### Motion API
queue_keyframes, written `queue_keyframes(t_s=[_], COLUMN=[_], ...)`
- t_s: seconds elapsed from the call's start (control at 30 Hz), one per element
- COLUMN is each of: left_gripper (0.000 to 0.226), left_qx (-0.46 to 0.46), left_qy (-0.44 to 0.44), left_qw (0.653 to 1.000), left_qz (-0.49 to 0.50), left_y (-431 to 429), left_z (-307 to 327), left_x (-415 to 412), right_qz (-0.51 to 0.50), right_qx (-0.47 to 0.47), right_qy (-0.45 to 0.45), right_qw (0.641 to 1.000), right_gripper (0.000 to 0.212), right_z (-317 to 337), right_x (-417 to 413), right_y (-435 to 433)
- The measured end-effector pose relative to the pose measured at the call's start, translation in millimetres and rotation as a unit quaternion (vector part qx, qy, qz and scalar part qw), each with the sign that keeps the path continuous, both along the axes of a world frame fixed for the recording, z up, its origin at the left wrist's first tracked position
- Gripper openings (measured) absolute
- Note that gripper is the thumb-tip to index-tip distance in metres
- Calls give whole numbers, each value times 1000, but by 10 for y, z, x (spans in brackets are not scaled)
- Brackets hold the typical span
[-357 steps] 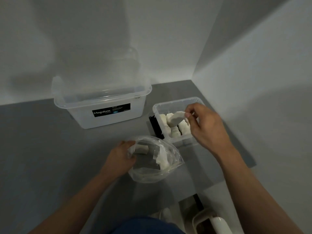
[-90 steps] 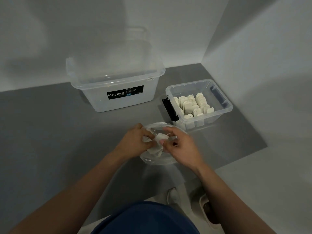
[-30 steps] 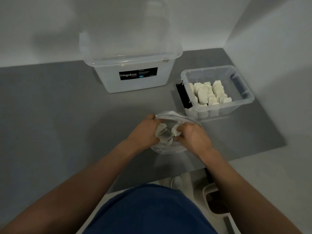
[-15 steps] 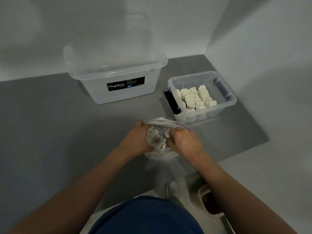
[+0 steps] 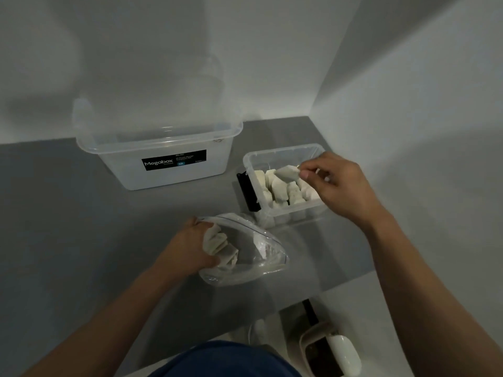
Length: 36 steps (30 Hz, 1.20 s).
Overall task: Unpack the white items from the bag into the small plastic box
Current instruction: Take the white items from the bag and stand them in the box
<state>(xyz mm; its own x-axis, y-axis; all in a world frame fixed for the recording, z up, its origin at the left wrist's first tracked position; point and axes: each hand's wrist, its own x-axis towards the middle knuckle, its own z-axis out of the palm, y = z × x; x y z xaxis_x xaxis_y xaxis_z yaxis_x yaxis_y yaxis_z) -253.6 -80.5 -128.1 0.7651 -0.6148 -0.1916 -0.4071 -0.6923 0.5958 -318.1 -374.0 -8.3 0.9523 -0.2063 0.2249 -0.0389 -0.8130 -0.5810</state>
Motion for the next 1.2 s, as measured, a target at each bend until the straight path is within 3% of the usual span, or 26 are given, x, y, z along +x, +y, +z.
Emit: queue_keyframes(t_s=[0.1, 0.23, 0.33, 0.5, 0.6, 0.73, 0.9, 1.0, 1.1, 1.2], left_gripper=[60, 67, 64, 85, 88, 70, 76, 80, 66, 53], left_qx=[10, 8, 0, -48, -27, 13, 26, 26, 36, 28], left_qy=[0, 10, 18, -8, 6, 13, 0, -7, -30, -41], left_qw=[1000, 999, 999, 998, 998, 999, 1000, 1000, 998, 997], left_qz=[9, 33, 46, 48, 50, 31, 1, -14, -39, -56], left_y=[-21, -30, -65, -113, -83, -55, 6, 24, -7, 11], left_z=[-11, 5, 41, 99, 53, 14, -161, -184, -178, -172], left_x=[-12, -15, -31, -92, -66, -41, -4, 4, 39, 58], right_qz=[25, 92, 121, 105, 90, 39, -55, -16, 43, 74], right_qx=[-37, -55, -102, -170, -171, -114, -53, 26, 89, 68], right_qy=[116, 293, 337, 308, 304, 265, 69, -22, 13, 91], right_qw=[992, 950, 928, 930, 933, 957, 995, 999, 995, 991], right_gripper=[11, 11, 13, 16, 15, 15, 15, 8, 8, 10], right_z=[-104, -313, -530, -773, -836, -714, -434, -410, -625, -1024], right_x=[371, 695, 859, 1002, 1019, 897, 406, 18, -212, -276], right_y=[-293, -479, -517, -503, -496, -473, 0, 580, 1033, 1185])
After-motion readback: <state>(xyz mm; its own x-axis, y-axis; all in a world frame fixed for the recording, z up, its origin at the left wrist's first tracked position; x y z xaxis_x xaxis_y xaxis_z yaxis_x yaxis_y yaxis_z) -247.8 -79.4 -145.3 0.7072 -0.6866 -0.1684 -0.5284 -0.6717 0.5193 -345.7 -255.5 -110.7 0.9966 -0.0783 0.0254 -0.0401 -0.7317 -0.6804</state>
